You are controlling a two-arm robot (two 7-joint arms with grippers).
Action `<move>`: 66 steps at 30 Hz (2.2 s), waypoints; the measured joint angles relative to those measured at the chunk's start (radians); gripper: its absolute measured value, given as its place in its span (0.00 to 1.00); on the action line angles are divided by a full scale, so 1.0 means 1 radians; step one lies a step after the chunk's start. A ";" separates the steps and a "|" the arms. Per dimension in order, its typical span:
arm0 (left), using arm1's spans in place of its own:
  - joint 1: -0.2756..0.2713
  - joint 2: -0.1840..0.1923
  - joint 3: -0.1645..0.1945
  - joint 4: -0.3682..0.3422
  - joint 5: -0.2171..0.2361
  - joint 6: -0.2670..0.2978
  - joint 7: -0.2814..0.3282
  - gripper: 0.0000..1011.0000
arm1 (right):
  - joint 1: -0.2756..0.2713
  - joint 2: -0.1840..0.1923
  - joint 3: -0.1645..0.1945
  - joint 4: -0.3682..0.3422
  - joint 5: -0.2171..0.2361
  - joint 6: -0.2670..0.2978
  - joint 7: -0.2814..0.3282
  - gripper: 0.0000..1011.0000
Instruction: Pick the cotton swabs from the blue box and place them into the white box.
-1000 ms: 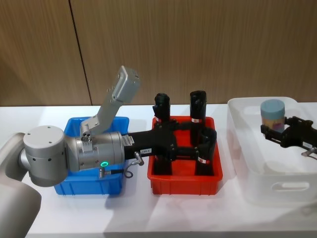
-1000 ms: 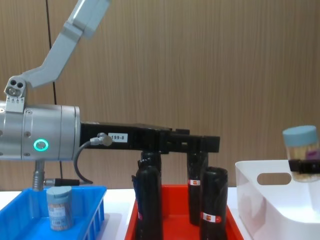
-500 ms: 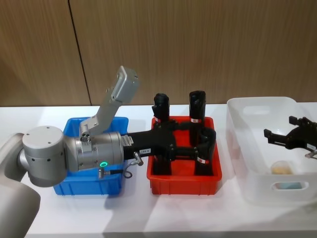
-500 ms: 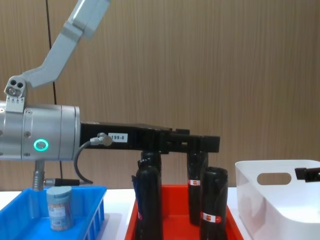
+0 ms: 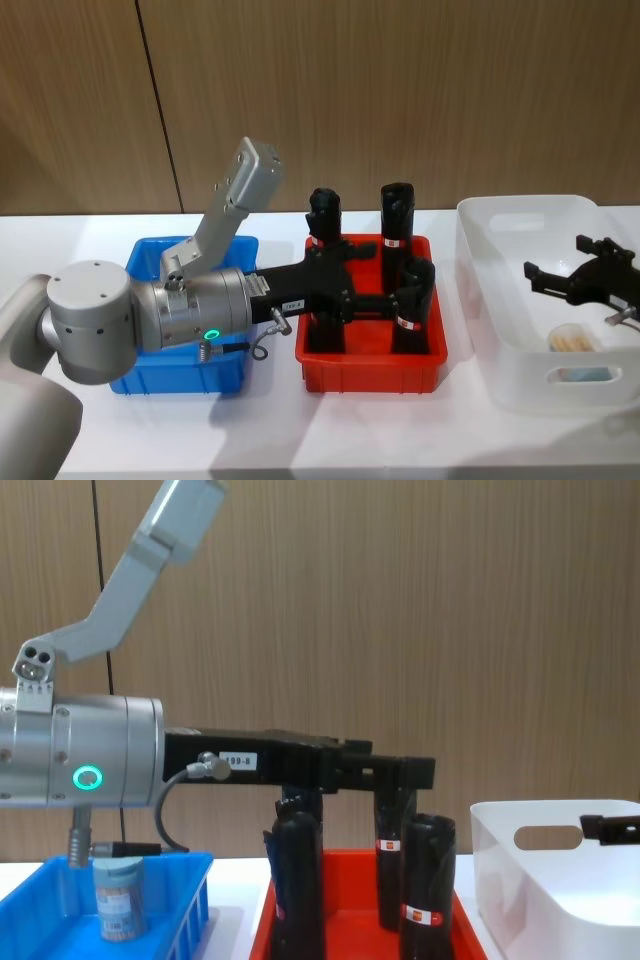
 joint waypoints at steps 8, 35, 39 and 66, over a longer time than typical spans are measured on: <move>0.027 0.004 0.012 -0.025 0.023 -0.035 0.108 0.99 | -0.079 -0.030 0.008 -0.095 -0.013 -0.044 -0.073 0.99; 0.112 0.017 0.050 -0.109 0.098 -0.149 0.458 0.99 | -0.327 -0.122 0.035 -0.393 -0.046 -0.182 -0.303 0.99; 0.124 0.019 0.056 -0.120 0.108 -0.165 0.508 0.99 | -0.346 -0.129 0.037 -0.416 -0.050 -0.193 -0.322 0.99; 0.207 0.031 0.092 -0.202 0.181 -0.276 0.848 0.99 | -0.355 -0.133 0.037 -0.427 -0.051 -0.197 -0.330 0.99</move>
